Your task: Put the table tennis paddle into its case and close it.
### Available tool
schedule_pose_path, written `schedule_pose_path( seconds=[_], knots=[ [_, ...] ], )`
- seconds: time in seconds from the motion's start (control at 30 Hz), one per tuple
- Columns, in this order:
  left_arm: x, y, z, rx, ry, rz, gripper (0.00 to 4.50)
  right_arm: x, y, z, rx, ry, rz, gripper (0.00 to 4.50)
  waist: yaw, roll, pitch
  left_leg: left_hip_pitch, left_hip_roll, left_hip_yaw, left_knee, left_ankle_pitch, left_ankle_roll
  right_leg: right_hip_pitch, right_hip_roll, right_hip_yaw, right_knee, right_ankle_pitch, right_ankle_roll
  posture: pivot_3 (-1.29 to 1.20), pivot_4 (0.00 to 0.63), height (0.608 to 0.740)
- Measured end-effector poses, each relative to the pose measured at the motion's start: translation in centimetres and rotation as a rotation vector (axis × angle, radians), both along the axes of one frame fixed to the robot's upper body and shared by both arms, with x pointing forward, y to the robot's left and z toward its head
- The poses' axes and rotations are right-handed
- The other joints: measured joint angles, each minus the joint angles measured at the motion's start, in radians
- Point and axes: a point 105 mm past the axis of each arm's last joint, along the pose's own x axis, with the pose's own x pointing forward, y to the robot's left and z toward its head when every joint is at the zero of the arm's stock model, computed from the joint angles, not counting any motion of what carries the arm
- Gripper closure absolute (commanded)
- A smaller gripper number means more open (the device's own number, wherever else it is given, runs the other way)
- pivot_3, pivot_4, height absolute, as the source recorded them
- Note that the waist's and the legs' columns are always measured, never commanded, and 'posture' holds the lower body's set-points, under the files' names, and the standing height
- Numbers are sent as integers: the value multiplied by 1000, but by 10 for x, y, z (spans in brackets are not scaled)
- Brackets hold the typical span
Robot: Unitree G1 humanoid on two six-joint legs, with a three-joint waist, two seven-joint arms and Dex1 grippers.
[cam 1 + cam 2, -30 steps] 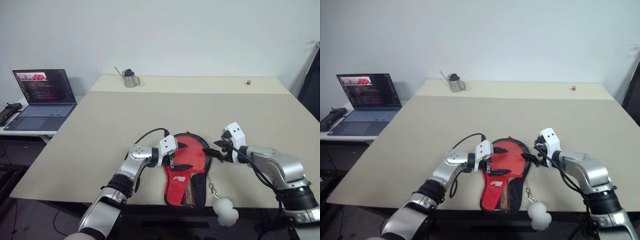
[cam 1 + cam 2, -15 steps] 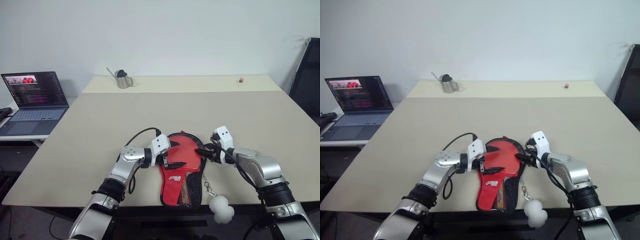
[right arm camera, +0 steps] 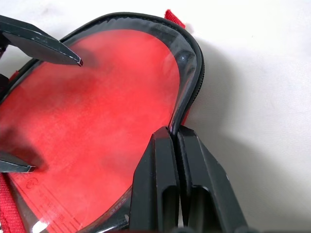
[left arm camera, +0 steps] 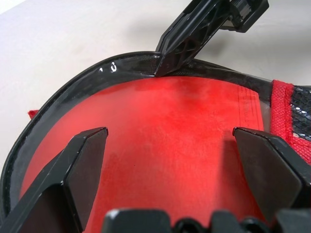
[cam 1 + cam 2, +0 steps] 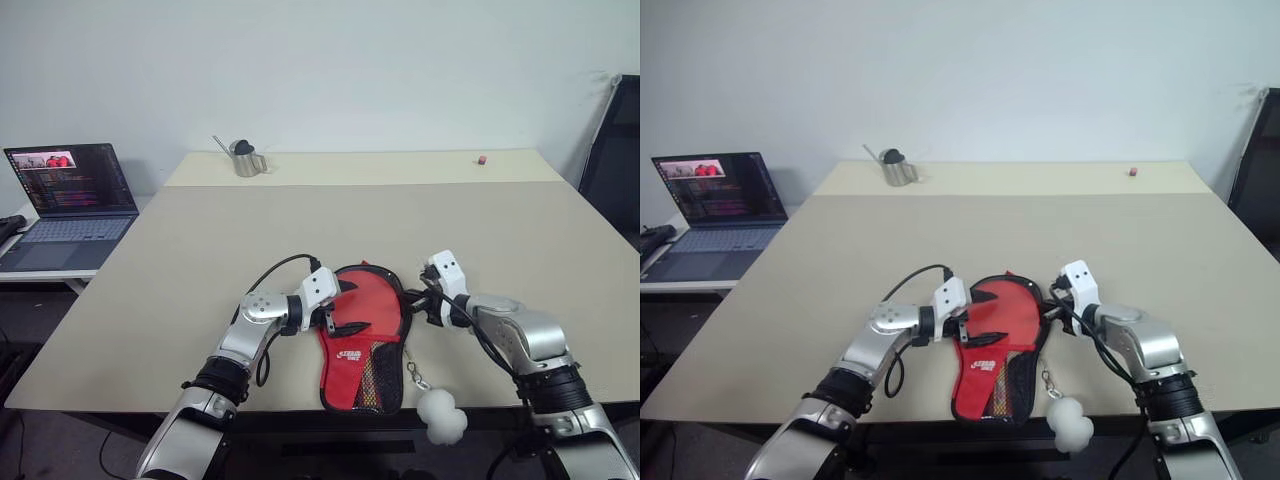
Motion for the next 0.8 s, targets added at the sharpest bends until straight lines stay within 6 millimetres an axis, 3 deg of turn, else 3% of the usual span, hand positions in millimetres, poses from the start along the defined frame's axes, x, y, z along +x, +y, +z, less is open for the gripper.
schedule_pose_path(
  seconds=[0.53,0.77,0.8],
  knots=[
    [2,0,2,2,-14,9,0,27,5,7,-29,-19,18,4491,-3,1,1,0,0,0,0,1,-2,0,1,0,2,1,-1,0,150,740],
    [2,0,2,2,-14,10,0,29,8,8,-42,-17,40,4491,-3,1,1,0,0,0,0,1,-2,-1,1,0,1,1,-2,0,150,740],
    [2,0,2,2,-14,9,0,29,8,8,-42,-16,40,4286,-3,1,1,0,0,0,0,1,-2,-1,1,0,1,1,-2,0,150,740]
  ],
)
